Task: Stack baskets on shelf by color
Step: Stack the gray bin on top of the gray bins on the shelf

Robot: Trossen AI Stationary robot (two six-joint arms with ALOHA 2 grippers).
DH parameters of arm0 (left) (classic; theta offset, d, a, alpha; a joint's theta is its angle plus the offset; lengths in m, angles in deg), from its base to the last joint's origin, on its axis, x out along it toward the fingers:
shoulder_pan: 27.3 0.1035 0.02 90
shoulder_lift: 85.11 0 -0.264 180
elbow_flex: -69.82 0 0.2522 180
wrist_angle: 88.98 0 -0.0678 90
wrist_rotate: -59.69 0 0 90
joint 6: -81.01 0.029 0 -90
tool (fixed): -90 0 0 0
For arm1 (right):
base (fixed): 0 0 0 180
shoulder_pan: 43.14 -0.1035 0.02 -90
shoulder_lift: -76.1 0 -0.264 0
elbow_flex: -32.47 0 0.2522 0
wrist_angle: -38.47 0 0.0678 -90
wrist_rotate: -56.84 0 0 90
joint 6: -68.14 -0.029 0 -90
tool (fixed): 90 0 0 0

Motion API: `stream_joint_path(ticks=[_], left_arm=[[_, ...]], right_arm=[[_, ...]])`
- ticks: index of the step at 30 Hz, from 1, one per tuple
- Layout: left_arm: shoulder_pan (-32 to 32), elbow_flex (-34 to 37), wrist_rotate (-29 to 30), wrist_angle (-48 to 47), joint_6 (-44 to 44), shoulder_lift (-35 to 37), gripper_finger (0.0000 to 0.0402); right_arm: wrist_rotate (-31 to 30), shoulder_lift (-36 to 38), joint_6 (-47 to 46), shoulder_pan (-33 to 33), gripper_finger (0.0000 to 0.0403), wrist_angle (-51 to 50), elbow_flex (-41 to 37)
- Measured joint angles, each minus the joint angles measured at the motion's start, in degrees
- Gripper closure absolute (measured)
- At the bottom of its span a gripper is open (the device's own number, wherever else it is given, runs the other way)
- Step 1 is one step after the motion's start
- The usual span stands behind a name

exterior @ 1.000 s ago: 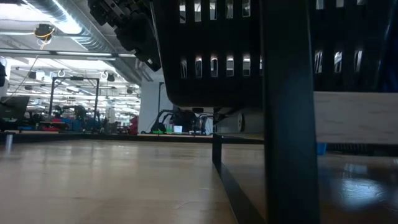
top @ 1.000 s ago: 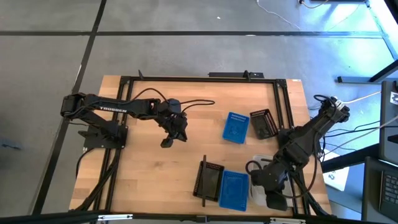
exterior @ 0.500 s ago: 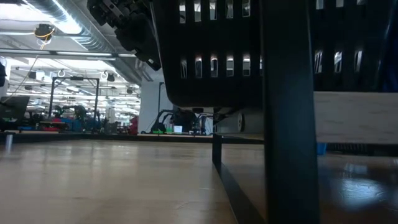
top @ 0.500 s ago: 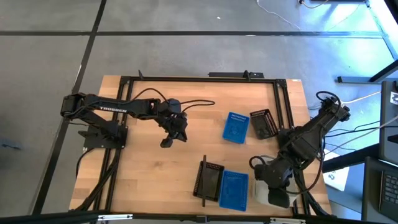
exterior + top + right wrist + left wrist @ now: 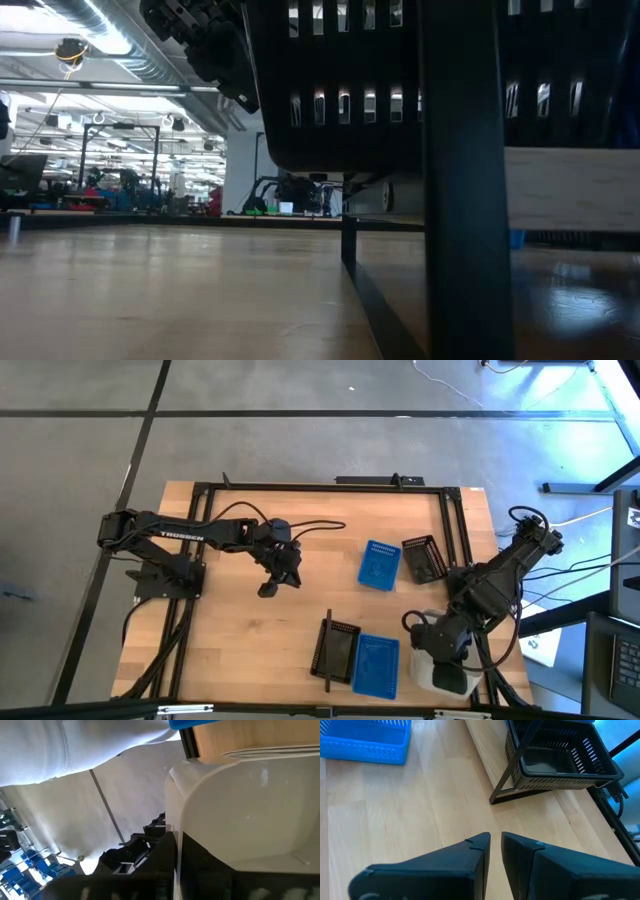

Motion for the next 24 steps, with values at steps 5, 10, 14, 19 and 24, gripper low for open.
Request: stream_joint_path(ticks=[5, 10, 14, 19, 24], left_arm=[[0.0, 0.0, 0.0, 0.0, -0.1, 0.0, 0.0363], [0.0, 0.0, 0.0, 0.0, 0.5, 0.0, 0.0363], [0.0, 0.0, 0.0, 0.0, 0.7, 0.0, 0.0363], [0.0, 0.0, 0.0, 0.0, 1.0, 0.0, 0.0363], [0.4, 0.0, 0.0, 0.0, 1.0, 0.0, 0.0363]], right_arm=[[0.8, 0.0, 0.1, 0.0, 0.0403, -0.3, 0.3], [-2.0, 0.0, 0.4, 0.0, 0.0403, -4.2, 5.1], [-5.4, 0.1, -1.2, 0.0, 0.0403, -9.1, 9.5], [-6.0, 0.1, -3.4, 0.0, 0.0403, -12.7, 12.2], [-7.0, -0.4, -2.8, 0.0, 0.0403, -15.5, 12.4]])
